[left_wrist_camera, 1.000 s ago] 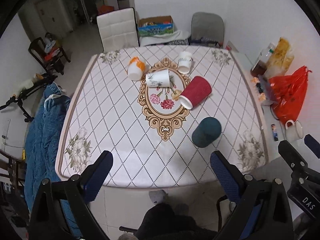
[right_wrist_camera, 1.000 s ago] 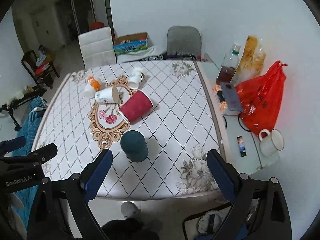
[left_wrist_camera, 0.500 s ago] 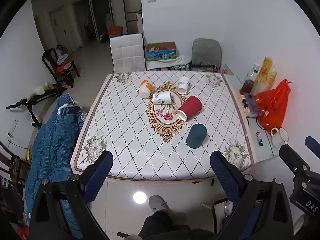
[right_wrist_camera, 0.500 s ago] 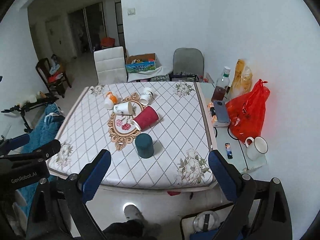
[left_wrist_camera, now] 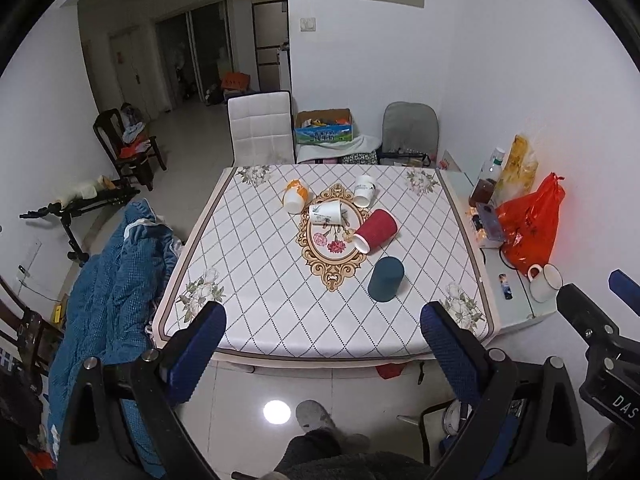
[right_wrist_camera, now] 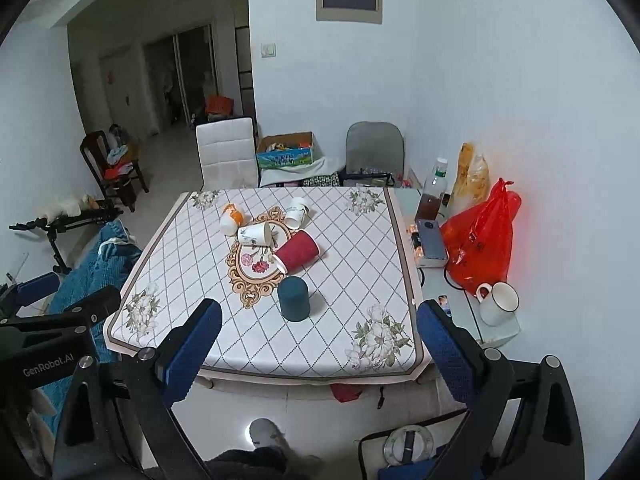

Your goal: Flip cup upside down

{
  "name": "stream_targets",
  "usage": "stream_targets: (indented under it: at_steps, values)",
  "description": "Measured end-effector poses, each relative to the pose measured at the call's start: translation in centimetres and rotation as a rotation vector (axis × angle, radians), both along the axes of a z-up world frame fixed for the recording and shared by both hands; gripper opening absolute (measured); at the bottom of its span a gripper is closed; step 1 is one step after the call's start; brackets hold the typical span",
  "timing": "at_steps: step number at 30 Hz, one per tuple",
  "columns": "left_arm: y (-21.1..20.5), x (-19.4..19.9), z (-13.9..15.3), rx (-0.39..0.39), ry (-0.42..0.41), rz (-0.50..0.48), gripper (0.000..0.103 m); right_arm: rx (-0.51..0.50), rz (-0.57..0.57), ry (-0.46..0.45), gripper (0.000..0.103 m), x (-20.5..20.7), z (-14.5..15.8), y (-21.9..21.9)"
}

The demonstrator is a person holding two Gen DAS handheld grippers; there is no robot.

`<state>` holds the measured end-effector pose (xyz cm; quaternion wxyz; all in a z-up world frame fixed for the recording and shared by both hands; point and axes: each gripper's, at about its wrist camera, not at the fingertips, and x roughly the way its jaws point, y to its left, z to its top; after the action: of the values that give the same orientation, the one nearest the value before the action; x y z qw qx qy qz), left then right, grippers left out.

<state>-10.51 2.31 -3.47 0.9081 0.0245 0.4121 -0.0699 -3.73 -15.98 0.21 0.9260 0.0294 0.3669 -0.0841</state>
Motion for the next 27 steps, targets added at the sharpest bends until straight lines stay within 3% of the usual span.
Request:
stream_targets:
  at_steps: [27]
  values:
    - [0.2, -1.7, 0.7, 0.008, -0.017, 0.023, 0.102, 0.019, 0.021, 0.022, 0.102, 0.2, 0.2, -0.5]
